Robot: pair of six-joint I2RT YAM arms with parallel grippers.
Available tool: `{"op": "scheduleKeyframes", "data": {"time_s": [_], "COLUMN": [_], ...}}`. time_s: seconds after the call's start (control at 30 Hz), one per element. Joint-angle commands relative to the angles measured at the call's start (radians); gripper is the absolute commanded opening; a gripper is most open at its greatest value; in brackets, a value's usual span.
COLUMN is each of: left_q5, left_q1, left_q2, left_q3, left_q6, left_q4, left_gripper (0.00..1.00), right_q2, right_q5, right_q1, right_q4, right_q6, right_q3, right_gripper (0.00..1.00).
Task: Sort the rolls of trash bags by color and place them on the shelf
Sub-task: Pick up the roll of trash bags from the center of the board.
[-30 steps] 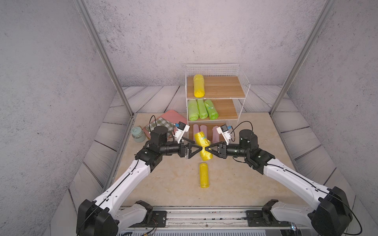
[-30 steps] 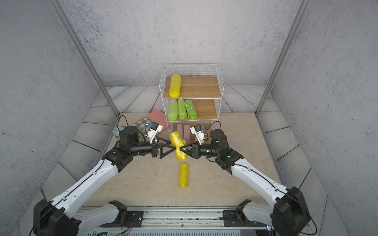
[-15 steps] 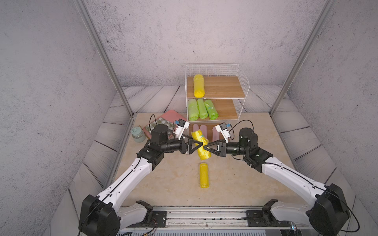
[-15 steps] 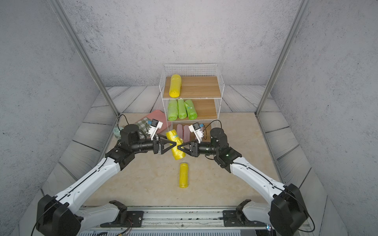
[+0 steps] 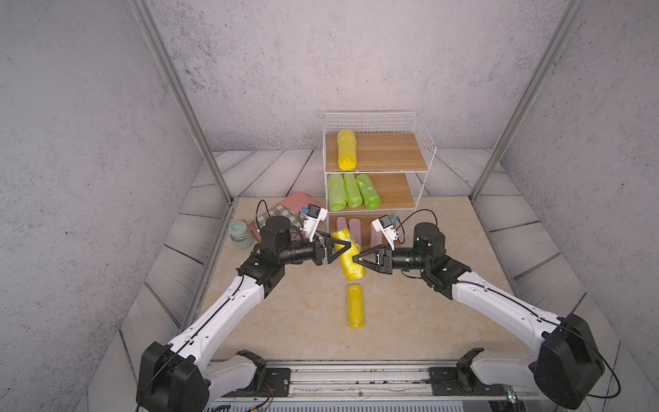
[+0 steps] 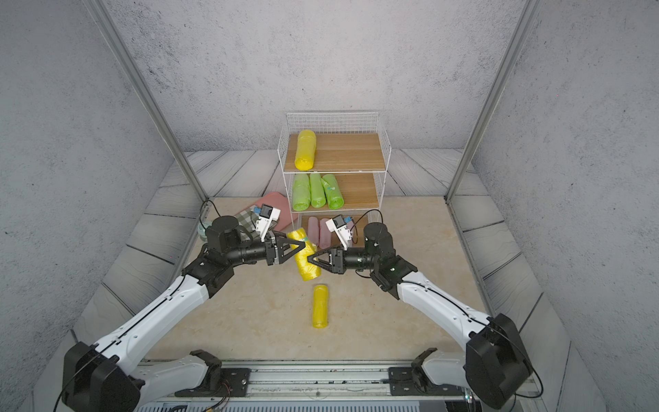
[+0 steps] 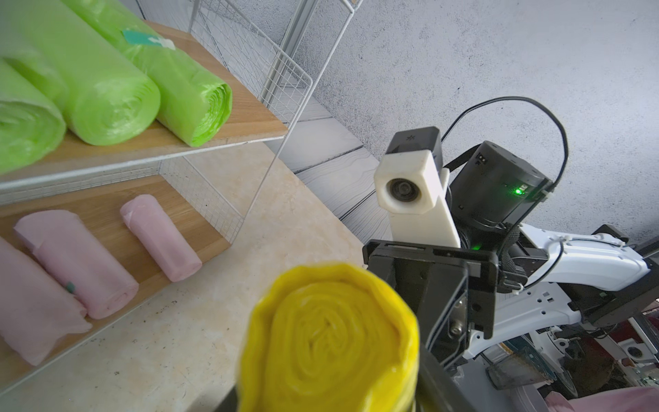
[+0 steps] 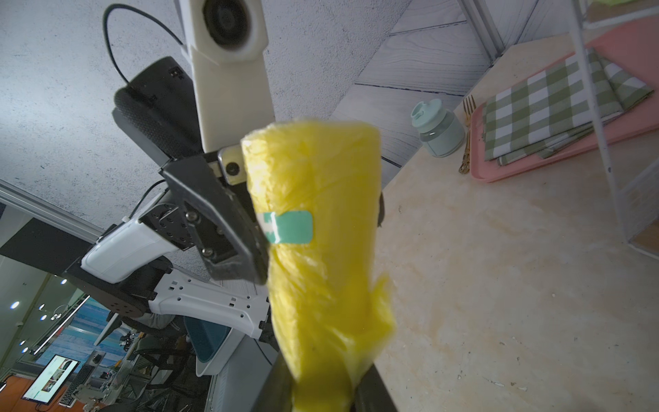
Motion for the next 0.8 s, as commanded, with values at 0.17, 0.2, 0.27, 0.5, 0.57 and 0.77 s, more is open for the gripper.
{"op": "scheduleKeyframes", "data": {"time_s": [0.17, 0.2, 0.27, 0.5, 0.57, 0.77], "left_q5": [0.015, 0.011, 0.004, 0.005, 0.006, 0.027], "left_q1": [0.005, 0.006, 0.005, 0.010, 0.015, 0.038], "left_q2": [0.006, 0.006, 0.008, -0.006, -0.013, -0.021], "left_q3": [0.013, 0.013, 0.016, 0.044, 0.058, 0.099], "left_q6": [0.011, 0.014, 0.019, 0.059, 0.083, 0.090], "left_q4": [0.026, 0.022, 0.015, -0.041, -0.072, -0.093], "left_gripper": [0.10, 0.02, 0.00, 0.00, 0.00, 0.00], "right_q2": [0.026, 0.029, 0.035, 0.015, -0.006, -0.026], "right_q5": [-0.027, -0.026, -0.025, 0.013, 0.028, 0.028], "right_q1": [0.000, 0.001, 0.000, -0.003, -0.004, -0.008], "right_q4": [0.083, 0.089, 0.093, -0.011, -0.029, -0.094], "right_q6": [0.025, 0.030, 0.035, -0.051, -0.075, -0.133], "right_q3": [0.022, 0.023, 0.030, 0.064, 0.062, 0.070], "right_gripper": [0.01, 0.03, 0.22, 0.73, 0.78, 0.85]}}
